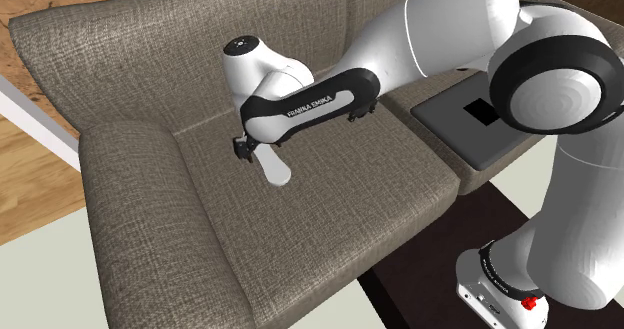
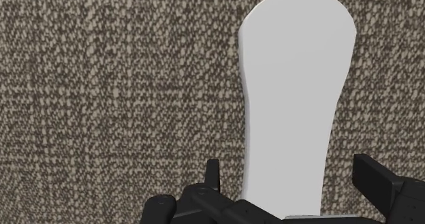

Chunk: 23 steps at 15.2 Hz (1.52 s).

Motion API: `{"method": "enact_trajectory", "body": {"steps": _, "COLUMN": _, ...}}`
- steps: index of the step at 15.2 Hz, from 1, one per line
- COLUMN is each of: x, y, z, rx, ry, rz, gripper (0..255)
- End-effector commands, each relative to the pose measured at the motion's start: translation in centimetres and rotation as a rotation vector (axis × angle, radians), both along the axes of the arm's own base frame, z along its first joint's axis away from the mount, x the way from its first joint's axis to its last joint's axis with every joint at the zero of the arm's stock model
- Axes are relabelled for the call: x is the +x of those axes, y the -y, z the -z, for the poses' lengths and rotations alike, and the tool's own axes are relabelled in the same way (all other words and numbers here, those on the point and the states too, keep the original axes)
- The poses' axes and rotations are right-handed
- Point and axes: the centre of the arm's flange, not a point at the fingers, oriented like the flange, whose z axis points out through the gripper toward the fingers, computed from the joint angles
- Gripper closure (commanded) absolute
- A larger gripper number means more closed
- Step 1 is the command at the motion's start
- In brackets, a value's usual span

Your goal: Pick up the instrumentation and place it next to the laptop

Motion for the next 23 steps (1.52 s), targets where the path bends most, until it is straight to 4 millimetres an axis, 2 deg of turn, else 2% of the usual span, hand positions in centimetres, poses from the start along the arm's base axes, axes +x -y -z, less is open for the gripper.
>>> {"method": "enact_trajectory", "body": {"steps": 1, "x": 0.0, "y": 0.0, "z": 0.2, "rx": 0.000, "ry": 0.000, "rz": 0.000, "gripper": 0}}
{"method": "enact_trajectory", "body": {"steps": 6, "x": 0.0, "y": 0.0, "z": 0.2, "rx": 0.000, "ry": 0.000, "rz": 0.000, "gripper": 0}}
{"method": "enact_trajectory", "body": {"steps": 7, "x": 0.0, "y": 0.0, "z": 0.2, "rx": 0.000, "ry": 0.000, "rz": 0.000, "gripper": 255}}
{"method": "enact_trajectory", "body": {"steps": 16, "x": 0.0, "y": 0.0, "z": 0.2, "rx": 0.000, "ry": 0.000, "rz": 0.000, "gripper": 255}}
{"method": "enact_trajectory", "body": {"steps": 23, "x": 0.0, "y": 0.0, "z": -3.5, "rx": 0.000, "ry": 0.000, "rz": 0.000, "gripper": 255}}
